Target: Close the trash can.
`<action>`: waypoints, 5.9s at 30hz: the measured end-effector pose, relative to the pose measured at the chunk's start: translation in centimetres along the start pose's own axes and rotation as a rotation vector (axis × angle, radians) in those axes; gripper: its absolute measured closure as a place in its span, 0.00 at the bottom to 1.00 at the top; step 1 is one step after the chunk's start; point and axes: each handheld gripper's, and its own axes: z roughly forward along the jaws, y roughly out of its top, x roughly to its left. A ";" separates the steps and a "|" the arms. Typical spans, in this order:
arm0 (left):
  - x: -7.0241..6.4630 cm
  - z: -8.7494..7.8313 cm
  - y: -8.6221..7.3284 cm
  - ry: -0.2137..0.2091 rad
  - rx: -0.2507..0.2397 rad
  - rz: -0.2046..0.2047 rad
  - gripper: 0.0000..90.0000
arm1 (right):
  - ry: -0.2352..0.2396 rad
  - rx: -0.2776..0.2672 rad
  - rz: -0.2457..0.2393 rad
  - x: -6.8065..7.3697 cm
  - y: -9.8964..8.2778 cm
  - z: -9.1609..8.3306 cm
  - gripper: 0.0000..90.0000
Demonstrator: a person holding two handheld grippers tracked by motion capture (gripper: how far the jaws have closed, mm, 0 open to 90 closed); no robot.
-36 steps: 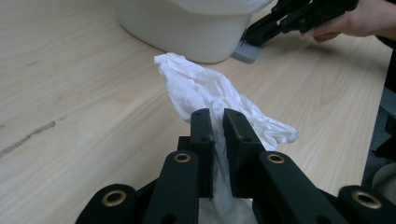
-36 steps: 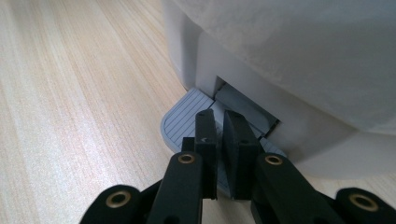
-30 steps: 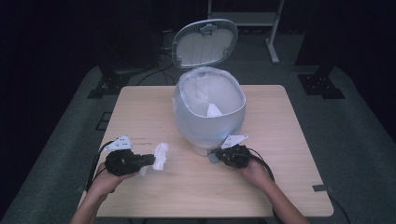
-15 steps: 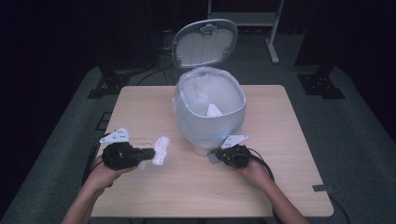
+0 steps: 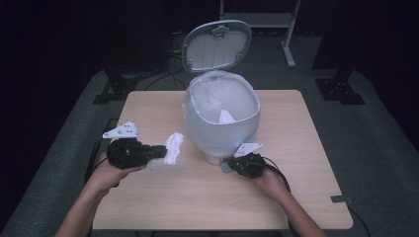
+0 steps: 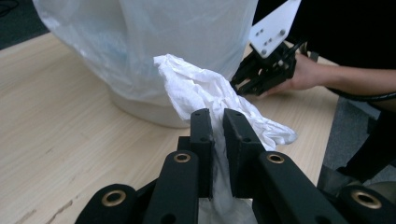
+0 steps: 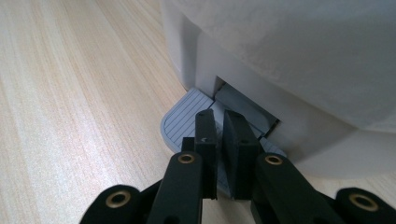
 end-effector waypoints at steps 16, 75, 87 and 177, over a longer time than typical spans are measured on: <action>0.0 -0.8 2.9 -0.005 -0.018 0.015 0.92 | 0.002 0.001 0.000 0.0 0.0 0.0 0.93; -1.0 1.0 14.3 -0.004 -0.001 0.115 0.92 | -0.001 -0.005 -0.006 0.0 -0.1 0.0 0.93; -1.1 2.3 15.5 -0.012 0.019 0.126 0.92 | -0.003 -0.004 -0.010 0.1 -0.1 0.0 0.93; 1.1 12.1 19.2 0.008 0.059 0.104 0.67 | 0.011 -0.016 -0.006 -0.1 -0.2 0.0 0.93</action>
